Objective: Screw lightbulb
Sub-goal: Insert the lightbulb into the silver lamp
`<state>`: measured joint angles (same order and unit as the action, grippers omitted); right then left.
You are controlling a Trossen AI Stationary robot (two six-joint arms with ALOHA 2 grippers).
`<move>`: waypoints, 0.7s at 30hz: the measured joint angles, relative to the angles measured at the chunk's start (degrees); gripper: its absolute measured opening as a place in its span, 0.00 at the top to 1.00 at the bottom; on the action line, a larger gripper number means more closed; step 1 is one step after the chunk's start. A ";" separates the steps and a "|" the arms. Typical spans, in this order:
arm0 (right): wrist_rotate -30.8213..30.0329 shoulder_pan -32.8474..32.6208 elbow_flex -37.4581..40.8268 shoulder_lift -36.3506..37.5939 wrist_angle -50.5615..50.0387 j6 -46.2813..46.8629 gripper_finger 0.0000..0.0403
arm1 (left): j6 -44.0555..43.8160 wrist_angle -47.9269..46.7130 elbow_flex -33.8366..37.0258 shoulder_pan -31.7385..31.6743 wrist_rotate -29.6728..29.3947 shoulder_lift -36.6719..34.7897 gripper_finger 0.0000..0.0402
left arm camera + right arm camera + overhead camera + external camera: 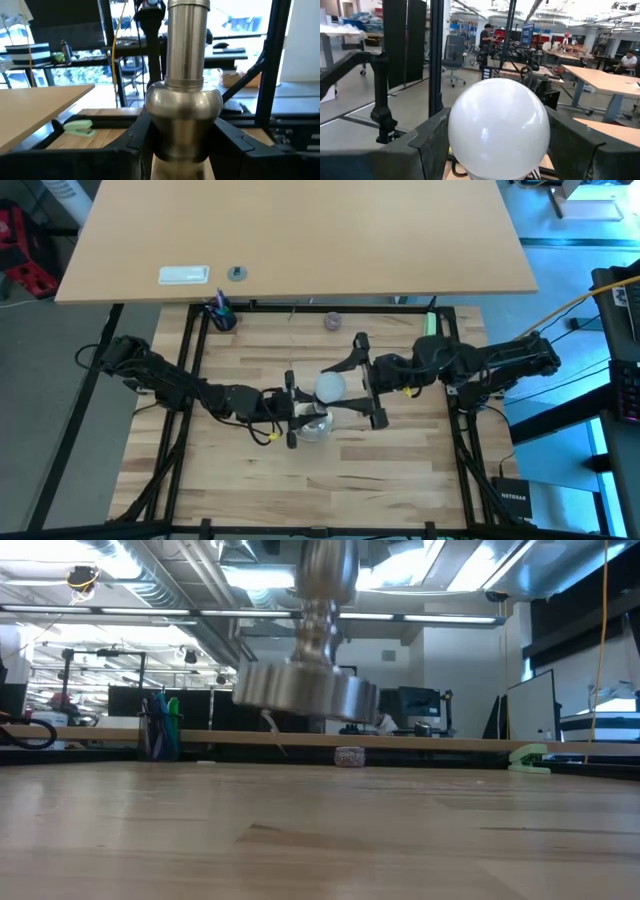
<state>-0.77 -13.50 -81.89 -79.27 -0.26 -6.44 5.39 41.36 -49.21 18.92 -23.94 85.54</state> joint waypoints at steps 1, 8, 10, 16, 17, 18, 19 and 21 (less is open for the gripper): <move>0.24 0.01 0.00 0.03 -0.39 0.00 0.32 | 0.01 0.25 0.00 0.00 0.02 -0.04 0.69; 2.63 0.00 0.72 0.05 -1.80 -1.61 0.32 | 0.80 -0.28 0.00 0.16 1.51 -0.09 0.69; 3.62 0.00 1.33 0.13 -0.99 -1.84 0.32 | 1.58 -0.22 0.00 0.48 1.81 -0.09 0.69; 5.04 -0.02 1.48 0.62 -0.63 -2.73 0.32 | 2.58 -0.53 0.00 0.58 2.02 -0.09 0.69; 5.05 0.00 1.49 1.04 -0.43 -2.73 0.32 | 2.58 -0.54 0.00 0.57 1.93 -0.09 0.69; 5.01 0.00 1.55 1.44 -0.19 -2.76 0.32 | 2.55 -0.86 0.00 0.57 1.52 -0.11 0.69; 4.75 0.00 1.63 2.05 -0.50 -2.80 0.32 | 2.37 -1.68 -0.02 0.53 0.60 -0.15 0.69; 3.20 0.00 1.77 2.85 -0.95 -2.85 0.32 | 0.88 -4.24 -0.15 -0.24 -1.27 -0.31 0.69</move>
<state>2.43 -13.50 -80.12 -76.42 -1.21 -9.29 6.27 37.12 -49.36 18.68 -25.21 85.23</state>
